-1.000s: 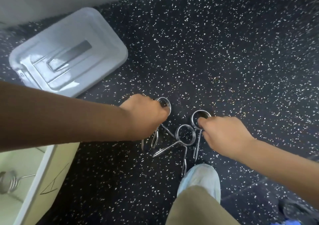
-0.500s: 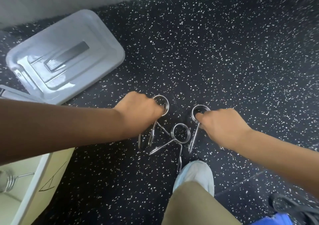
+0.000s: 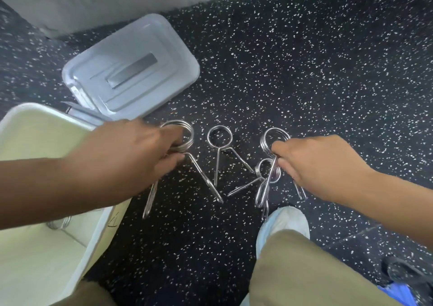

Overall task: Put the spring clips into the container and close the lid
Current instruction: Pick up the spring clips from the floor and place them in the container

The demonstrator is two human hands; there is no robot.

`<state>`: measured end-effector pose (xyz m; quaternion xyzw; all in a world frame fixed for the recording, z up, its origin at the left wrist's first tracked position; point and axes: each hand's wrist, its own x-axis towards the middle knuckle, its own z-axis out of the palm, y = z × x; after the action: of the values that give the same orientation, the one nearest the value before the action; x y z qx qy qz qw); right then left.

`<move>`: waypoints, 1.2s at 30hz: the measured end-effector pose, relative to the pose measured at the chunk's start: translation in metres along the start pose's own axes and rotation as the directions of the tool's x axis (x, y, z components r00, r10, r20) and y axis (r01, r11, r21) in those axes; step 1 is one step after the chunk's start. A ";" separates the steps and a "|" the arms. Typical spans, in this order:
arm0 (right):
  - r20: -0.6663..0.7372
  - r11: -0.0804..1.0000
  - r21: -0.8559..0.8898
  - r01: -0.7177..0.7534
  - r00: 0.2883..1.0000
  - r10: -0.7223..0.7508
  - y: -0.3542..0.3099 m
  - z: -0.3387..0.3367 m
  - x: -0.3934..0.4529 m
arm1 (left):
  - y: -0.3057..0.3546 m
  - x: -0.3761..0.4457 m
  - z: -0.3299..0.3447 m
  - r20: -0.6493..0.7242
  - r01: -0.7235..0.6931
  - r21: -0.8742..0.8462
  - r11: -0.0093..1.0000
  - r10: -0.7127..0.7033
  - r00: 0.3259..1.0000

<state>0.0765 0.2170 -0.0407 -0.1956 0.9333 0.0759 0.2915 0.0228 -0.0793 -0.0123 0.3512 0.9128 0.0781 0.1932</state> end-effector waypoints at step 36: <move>-0.368 0.892 -0.006 0.451 0.829 -0.422 -0.202 -0.104 0.061 | -0.091 -0.184 0.111 0.273 0.810 -0.104 0.577 -0.767 0.581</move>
<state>0.0599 -0.0132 0.0037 -0.4022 0.9033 -0.0675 0.1331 0.1373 -0.2695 -0.0843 -0.1115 0.9346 0.0475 0.3344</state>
